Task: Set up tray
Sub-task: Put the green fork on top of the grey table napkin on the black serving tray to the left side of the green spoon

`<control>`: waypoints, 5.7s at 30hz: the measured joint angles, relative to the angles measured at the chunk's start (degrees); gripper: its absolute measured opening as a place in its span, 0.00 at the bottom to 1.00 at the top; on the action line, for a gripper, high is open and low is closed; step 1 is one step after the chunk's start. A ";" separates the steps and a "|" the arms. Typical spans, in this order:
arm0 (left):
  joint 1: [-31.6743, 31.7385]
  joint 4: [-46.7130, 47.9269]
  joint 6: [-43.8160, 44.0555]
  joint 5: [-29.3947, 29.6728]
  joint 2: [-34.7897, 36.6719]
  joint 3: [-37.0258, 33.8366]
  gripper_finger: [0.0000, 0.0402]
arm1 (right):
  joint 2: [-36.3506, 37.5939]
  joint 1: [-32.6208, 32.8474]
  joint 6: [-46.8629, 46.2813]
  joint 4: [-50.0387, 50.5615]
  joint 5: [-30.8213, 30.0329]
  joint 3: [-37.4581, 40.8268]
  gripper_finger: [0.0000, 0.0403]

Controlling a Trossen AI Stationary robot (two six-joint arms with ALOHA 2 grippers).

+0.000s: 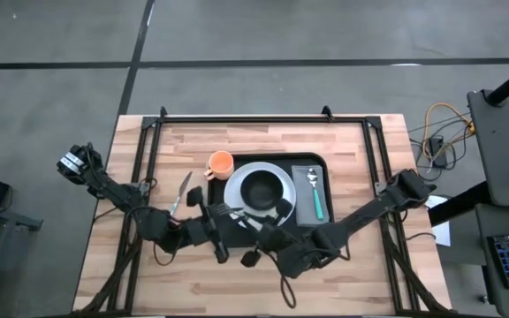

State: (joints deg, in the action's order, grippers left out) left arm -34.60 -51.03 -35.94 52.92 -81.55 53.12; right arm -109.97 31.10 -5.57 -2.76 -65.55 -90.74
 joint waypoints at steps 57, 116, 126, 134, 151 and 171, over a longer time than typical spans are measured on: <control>-9.00 14.70 22.26 -15.63 2.07 0.12 0.15 | 1.26 1.91 4.34 -7.36 25.77 -0.09 0.08; -5.00 21.17 28.27 -8.41 4.77 0.12 0.03 | 2.01 4.65 2.40 -2.93 14.57 -2.47 0.45; -4.82 21.95 26.89 9.51 4.67 -0.02 0.03 | -0.42 3.21 6.50 -4.05 -1.94 -5.67 0.51; -4.36 22.12 25.52 12.81 3.12 0.01 0.03 | -0.56 -1.00 10.68 -7.59 0.34 -6.17 0.47; -4.23 22.13 26.53 16.05 1.04 -0.88 0.03 | -0.51 -2.13 12.29 -8.02 1.09 -6.55 0.29; -3.82 23.05 26.53 12.95 2.37 -2.04 0.31 | 1.13 -0.64 12.26 -5.05 0.04 -6.45 0.03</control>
State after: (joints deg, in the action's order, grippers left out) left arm -38.41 -27.97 -9.42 65.88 -79.18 51.07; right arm -108.84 30.46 6.69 -7.80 -65.51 -97.19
